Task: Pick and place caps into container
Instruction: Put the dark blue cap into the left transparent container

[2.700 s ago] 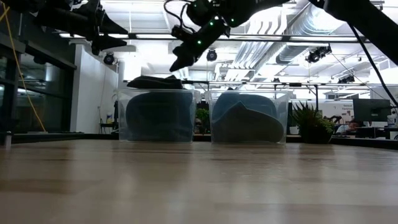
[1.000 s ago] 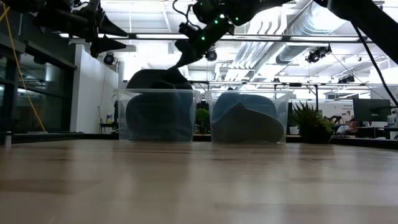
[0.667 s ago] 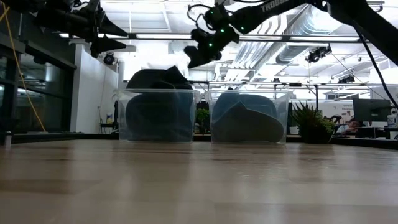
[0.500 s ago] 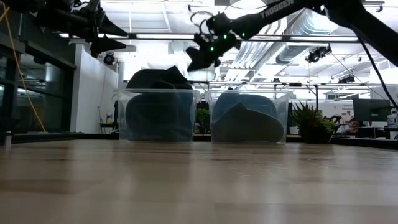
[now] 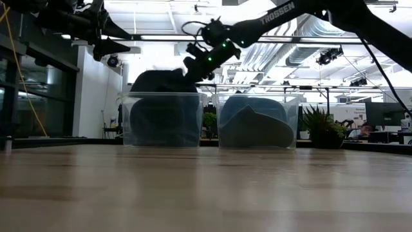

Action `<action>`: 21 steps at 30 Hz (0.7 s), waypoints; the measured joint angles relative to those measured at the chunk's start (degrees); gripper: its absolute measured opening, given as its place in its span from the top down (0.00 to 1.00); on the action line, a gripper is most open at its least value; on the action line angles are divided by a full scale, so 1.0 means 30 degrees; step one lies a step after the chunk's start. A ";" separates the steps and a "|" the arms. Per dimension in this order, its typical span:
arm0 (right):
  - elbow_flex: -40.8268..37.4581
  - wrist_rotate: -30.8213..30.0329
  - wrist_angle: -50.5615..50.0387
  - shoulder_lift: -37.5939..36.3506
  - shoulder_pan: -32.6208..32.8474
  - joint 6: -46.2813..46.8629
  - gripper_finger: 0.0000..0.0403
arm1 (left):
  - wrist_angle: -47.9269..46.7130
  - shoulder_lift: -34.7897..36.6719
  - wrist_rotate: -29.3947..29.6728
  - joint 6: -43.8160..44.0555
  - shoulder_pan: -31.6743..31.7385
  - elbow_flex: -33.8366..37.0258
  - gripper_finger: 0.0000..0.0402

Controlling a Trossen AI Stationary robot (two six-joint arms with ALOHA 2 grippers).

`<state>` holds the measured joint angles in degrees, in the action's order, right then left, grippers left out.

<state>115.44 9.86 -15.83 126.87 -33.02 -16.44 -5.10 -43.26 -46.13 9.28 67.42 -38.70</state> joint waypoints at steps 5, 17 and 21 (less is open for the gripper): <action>0.0007 -0.0783 -0.0925 0.0570 0.0469 -0.0679 1.00 | -0.0001 -0.0001 -0.0049 0.0006 -0.0001 0.0000 0.42; 0.0000 -0.1694 -0.1004 0.0819 0.0265 -0.0662 1.00 | -0.0184 0.0006 -0.0423 0.0115 -0.0002 0.0000 0.42; 0.0000 -0.2822 -0.1252 0.0295 0.0408 -0.0526 1.00 | -0.0263 0.0006 -0.0452 0.0097 0.0003 0.0000 0.42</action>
<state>115.44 1.39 -19.59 127.75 -31.79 -18.02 -5.89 -43.24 -47.48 9.57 67.43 -38.70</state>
